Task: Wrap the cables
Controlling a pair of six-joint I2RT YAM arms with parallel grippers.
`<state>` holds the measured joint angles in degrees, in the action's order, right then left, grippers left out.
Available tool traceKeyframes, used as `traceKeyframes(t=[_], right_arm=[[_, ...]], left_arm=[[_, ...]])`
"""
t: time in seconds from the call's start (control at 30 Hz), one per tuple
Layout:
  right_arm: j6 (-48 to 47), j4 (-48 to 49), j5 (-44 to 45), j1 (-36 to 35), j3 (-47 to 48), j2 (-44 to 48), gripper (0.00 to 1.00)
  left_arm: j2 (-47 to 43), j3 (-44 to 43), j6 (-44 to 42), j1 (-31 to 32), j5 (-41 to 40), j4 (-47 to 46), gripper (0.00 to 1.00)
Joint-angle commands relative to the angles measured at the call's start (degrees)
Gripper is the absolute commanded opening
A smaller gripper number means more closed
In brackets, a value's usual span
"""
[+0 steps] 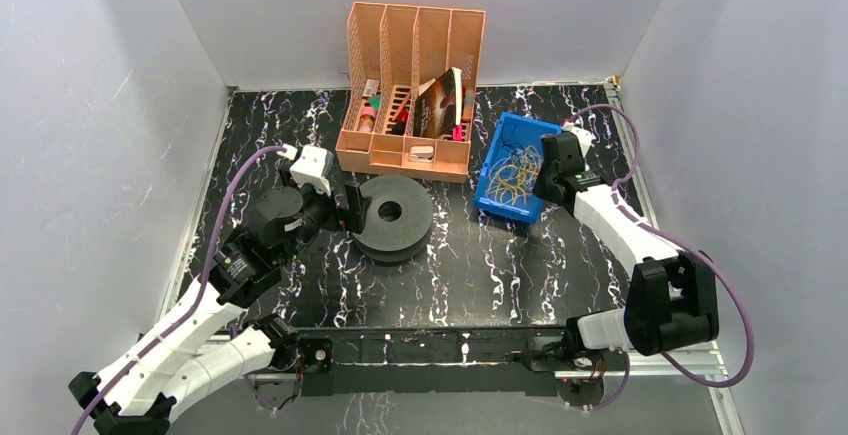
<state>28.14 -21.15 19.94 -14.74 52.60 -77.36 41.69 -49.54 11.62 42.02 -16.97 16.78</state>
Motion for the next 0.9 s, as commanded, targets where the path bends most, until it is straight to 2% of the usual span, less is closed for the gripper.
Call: traceKeyframes(t=[0.0, 0.37, 0.73, 0.77, 0.87], right_arm=[[-0.81, -1.19, -0.38, 0.06, -0.89, 3.56, 0.00], [4.60, -3.00, -7.98, -0.30, -6.75, 12.76, 0.00], [8.79, -1.90, -4.96, -5.22, -6.34, 11.41, 0.00], [9.13, -1.88, -4.43, -5.55, -5.73, 11.02, 0.02], [9.38, -1.72, -3.22, -6.30, -4.67, 9.92, 0.15]], left_arm=[[-0.72, -0.47, 0.09, 0.15, -0.14, -0.09, 0.98], [-1.31, -0.56, 0.29, 0.12, 0.28, -0.12, 0.98], [-1.26, -0.58, 0.34, 0.15, 0.28, -0.09, 0.98], [-1.26, -0.61, 0.36, 0.14, 0.21, -0.03, 0.98], [-1.41, -0.56, 0.34, 0.06, 0.11, 0.02, 0.98]])
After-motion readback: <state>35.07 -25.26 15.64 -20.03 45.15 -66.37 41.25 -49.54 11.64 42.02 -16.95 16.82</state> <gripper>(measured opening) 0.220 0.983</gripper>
